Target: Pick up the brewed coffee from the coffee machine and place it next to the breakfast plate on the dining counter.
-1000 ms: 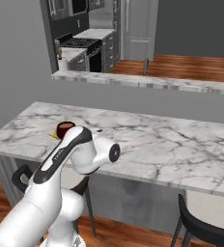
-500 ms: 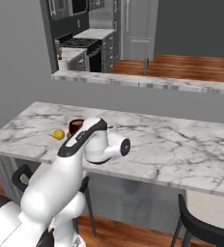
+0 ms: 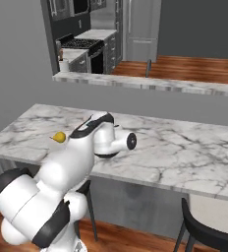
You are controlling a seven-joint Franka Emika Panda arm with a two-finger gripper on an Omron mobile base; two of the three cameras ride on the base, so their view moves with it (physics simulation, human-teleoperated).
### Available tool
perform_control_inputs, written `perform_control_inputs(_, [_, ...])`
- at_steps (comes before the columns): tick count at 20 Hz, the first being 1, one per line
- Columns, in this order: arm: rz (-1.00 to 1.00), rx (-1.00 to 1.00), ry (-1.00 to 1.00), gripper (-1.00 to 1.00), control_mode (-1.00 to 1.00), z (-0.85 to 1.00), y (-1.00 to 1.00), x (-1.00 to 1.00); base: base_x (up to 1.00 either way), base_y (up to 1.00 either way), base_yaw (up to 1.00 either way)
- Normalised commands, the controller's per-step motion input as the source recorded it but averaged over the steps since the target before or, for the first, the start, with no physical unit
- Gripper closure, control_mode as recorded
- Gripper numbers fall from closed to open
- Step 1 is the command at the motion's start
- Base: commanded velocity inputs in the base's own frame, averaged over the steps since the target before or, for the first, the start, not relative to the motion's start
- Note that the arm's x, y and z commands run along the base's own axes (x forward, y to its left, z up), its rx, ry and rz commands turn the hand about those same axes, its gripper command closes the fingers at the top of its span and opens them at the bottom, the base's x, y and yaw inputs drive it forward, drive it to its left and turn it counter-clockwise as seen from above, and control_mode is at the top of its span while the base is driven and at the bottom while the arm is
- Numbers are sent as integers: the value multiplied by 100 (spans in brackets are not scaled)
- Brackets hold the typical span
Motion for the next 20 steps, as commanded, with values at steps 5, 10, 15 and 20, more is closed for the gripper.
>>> perform_control_inputs(5, [0, -14, -1, 100, -100, -43, 0, 34, 0, 0, 0])
perform_control_inputs(10, [0, -4, -7, 100, -100, -50, 0, 46, 0, 0, 0])
perform_control_inputs(15, [0, 0, -8, 100, -100, -48, 0, 56, 0, 0, 0])
perform_control_inputs(20, [0, 0, -3, 100, -100, -42, 0, 42, 0, 0, 0])
